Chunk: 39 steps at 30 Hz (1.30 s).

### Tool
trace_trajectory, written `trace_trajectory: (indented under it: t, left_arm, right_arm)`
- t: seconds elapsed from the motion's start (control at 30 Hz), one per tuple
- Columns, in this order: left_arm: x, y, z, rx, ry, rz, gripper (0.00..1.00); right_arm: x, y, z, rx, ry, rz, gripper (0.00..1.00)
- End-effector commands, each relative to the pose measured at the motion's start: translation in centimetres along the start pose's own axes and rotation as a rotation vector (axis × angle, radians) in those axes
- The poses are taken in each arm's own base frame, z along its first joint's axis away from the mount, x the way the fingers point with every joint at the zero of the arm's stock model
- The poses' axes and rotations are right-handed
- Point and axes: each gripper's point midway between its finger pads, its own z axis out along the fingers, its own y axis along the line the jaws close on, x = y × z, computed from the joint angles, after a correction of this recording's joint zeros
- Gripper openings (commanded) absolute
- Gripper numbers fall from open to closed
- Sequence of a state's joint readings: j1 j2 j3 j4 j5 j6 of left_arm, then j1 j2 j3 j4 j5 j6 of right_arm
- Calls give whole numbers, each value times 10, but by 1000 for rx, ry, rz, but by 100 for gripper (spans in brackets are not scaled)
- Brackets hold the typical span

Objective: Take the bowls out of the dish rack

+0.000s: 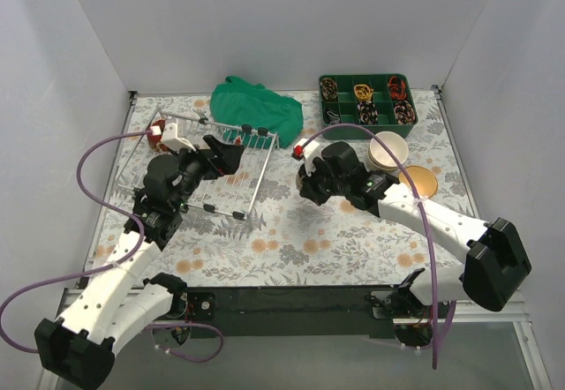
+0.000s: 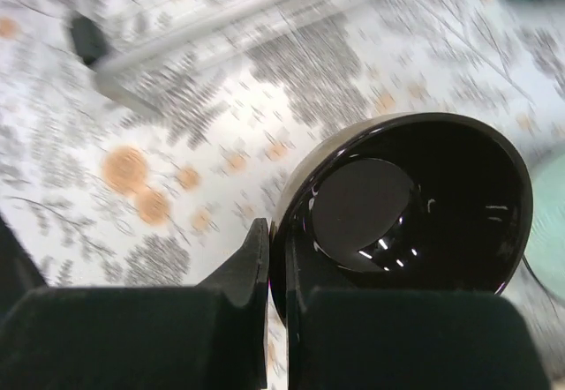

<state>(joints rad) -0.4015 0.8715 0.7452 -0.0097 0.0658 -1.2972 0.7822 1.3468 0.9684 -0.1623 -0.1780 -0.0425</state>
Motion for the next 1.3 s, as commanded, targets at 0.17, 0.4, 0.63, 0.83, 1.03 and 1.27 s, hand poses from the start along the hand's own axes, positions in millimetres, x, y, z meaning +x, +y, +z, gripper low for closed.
trace_trajectory:
  t: [0.17,0.4,0.63,0.83,1.03,1.27]
  left_arm:
    - [-28,83,-38,-369,-154,419,98]
    - [-22,99,-48,-412,-184,435,98]
    - [-26,98,-55,-415,-214,424,98]
    - [-25,99,-55,-415,-213,423,98]
    - [-25,99,-55,-416,-211,425,98]
    - [-25,98,-56,-412,-215,423,98]
  right_arm:
    - [11,-95,-75,528,131,44,1]
    - [35,-142,-101,712,181,159,1]
    - [63,-164,-94,720,200,295,1]
    - [90,-168,-85,738,258,362,1]
    - [104,-167,-79,747,274,399,13]
    - [95,-162,-74,710,232,434,38]
